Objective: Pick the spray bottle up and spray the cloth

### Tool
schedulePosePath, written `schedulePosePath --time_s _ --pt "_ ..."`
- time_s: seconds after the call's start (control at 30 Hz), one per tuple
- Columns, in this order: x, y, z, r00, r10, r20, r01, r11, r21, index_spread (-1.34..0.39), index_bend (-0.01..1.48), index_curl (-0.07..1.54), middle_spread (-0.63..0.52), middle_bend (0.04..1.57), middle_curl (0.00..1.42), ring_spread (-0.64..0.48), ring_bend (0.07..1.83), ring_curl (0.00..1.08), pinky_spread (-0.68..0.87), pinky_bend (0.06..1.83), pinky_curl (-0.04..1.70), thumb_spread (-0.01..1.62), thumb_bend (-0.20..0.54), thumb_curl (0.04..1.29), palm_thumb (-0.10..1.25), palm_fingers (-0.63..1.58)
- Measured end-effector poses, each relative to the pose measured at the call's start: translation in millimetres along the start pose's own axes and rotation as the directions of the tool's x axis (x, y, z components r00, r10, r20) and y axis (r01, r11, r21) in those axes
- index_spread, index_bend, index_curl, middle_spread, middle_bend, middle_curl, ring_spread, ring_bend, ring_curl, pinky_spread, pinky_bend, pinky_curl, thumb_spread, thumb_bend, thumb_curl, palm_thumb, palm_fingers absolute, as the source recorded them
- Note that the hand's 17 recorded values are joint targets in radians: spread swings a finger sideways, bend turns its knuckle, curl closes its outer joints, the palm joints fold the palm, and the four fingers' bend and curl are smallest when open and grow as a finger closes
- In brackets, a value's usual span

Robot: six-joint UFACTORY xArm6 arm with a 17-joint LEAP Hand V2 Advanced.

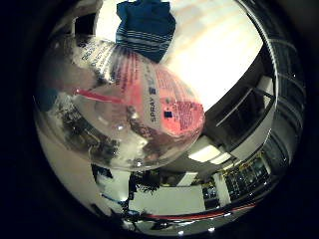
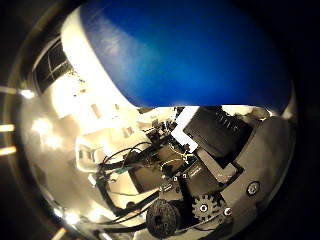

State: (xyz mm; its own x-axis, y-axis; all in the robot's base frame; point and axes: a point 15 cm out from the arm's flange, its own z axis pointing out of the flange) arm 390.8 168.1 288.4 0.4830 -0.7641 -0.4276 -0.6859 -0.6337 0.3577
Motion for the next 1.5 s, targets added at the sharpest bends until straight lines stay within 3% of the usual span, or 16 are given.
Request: schedulePosePath --time_s 0.43,0.73,1.27,1.5 --pt "-17 -22 47 0.986 -0.047 -0.160 0.004 0.966 -0.258 -0.23 1.13 0.89 -0.10 1.43 0.71 -0.24 1.33 0.91 -0.15 1.01 1.56 0.89 -0.014 0.82 1.08 1.11" --pt "-3 -30 79 0.968 -0.040 -0.247 -0.054 0.929 -0.366 -0.23 1.14 0.89 -0.10 1.43 0.71 -0.24 1.32 0.91 -0.15 1.01 1.55 0.89 -0.014 0.82 1.07 1.11" --pt "9 -49 114 0.967 -0.023 -0.255 -0.083 0.913 -0.399 -0.23 1.14 0.88 -0.10 1.43 0.71 -0.24 1.32 0.91 -0.15 1.02 1.55 0.88 -0.014 0.83 1.06 1.11" --pt "3 -54 109 0.965 -0.037 -0.261 -0.066 0.926 -0.372 -0.24 1.14 0.88 -0.10 1.43 0.71 -0.24 1.33 0.91 -0.15 1.02 1.54 0.89 -0.014 0.83 1.06 1.11"
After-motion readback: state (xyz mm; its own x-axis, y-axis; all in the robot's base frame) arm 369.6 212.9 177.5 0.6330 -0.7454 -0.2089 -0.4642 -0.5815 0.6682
